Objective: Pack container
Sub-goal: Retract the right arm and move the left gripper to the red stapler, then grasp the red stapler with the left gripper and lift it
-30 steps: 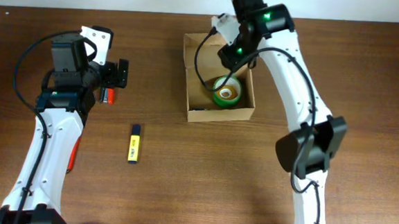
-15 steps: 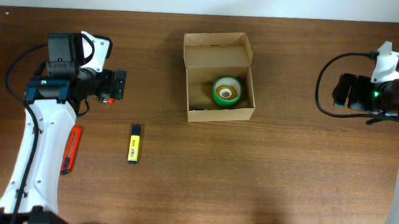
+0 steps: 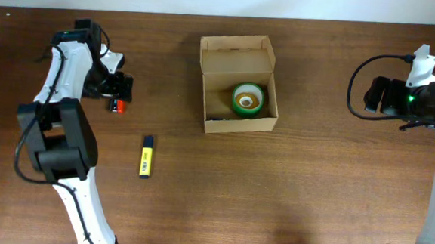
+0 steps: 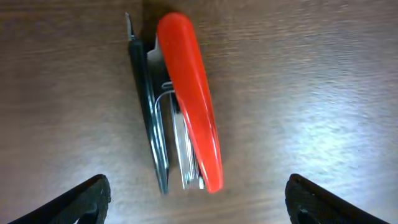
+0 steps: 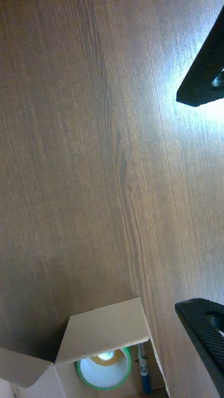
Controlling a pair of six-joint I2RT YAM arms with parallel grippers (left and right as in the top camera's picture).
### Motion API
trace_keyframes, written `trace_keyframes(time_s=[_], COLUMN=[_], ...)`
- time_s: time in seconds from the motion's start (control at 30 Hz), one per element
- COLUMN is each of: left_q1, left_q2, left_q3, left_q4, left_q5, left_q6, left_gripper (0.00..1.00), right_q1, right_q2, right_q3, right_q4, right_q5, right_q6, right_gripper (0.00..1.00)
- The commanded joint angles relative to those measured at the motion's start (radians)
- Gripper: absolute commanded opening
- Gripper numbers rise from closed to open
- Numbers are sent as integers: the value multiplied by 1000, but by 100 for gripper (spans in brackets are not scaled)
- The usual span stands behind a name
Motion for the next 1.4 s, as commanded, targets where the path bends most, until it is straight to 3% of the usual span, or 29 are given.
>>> trace_keyframes(time_s=[0.0,0.07,0.63,0.7,1.0,1.07,1.1,1.23,1.37], left_q1=[9,9,18,21,19,20,19,20,14], left_q2=[27,40,77,78,126,127,127,127,127], left_q3=[18,18,18,18,18,18,18,18,19], left_q4=[21,37,97,100,89,89,89,89,87], left_q5=[-8,-11,-33,-33,-2,5,5,5,5], left_q6=[27,27,27,27,19,18,18,3,4], left_gripper=[89,84,76,70,67,56,45,31,3], right_q1=[-6,-6,-6,-6,-6,-6,-6,-6,-5], right_q2=[5,5,5,5,5,5,5,5,5], right_q3=[-5,-4,-5,-5,-4,-4,-4,-4,-4], right_q4=[3,2,0,0,0,2,3,3,3], right_q5=[-18,-18,-21,-21,-21,-21,-21,-21,-24], right_q6=[12,12,12,12,12,12,12,12,12], right_gripper=[100,100,100,100,100,100,100,100,100])
